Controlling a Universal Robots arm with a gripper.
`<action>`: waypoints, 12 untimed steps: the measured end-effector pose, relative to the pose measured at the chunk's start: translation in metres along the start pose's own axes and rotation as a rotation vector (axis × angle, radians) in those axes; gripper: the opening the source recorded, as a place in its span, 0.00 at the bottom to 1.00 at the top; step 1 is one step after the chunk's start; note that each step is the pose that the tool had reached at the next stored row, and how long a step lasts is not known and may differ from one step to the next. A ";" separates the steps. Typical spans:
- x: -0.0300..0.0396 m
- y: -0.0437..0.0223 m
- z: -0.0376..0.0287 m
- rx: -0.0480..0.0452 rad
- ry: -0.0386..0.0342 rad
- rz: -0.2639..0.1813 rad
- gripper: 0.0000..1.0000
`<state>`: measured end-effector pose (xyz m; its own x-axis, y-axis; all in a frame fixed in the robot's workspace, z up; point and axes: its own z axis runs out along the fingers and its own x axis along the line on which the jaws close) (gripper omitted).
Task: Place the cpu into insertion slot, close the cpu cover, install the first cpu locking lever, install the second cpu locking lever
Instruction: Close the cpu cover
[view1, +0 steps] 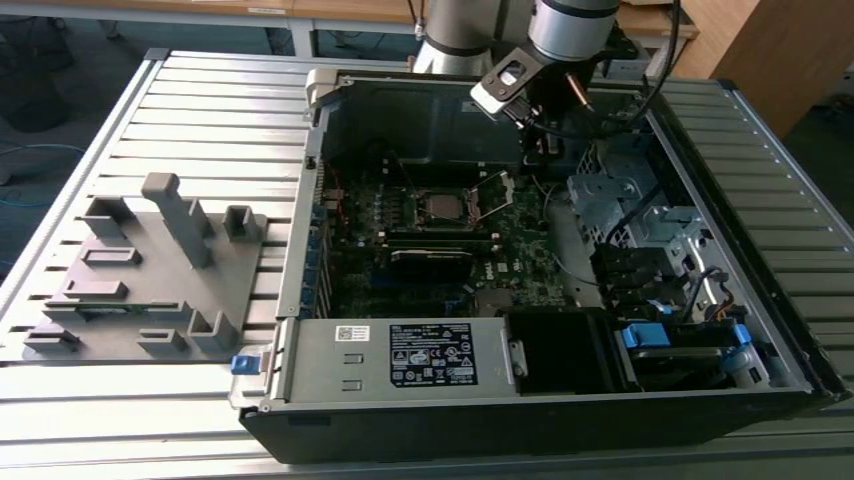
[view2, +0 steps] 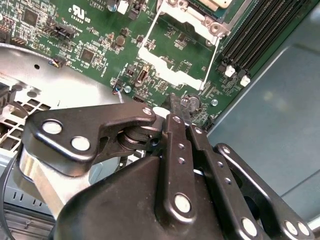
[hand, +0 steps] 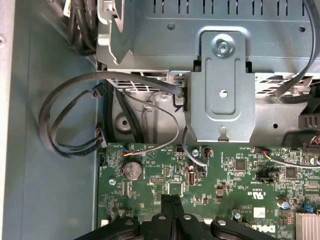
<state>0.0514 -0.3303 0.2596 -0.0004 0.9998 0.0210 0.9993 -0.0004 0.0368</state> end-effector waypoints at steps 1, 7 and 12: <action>0.0000 0.0005 0.0005 0.0001 -0.0002 0.000 0.11; -0.0001 0.0026 0.0071 0.0001 -0.0003 0.000 0.11; -0.0003 0.0028 0.0135 0.0001 -0.0003 0.000 0.11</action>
<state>0.0547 -0.3303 0.2463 -0.0004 0.9998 0.0207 0.9993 -0.0003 0.0367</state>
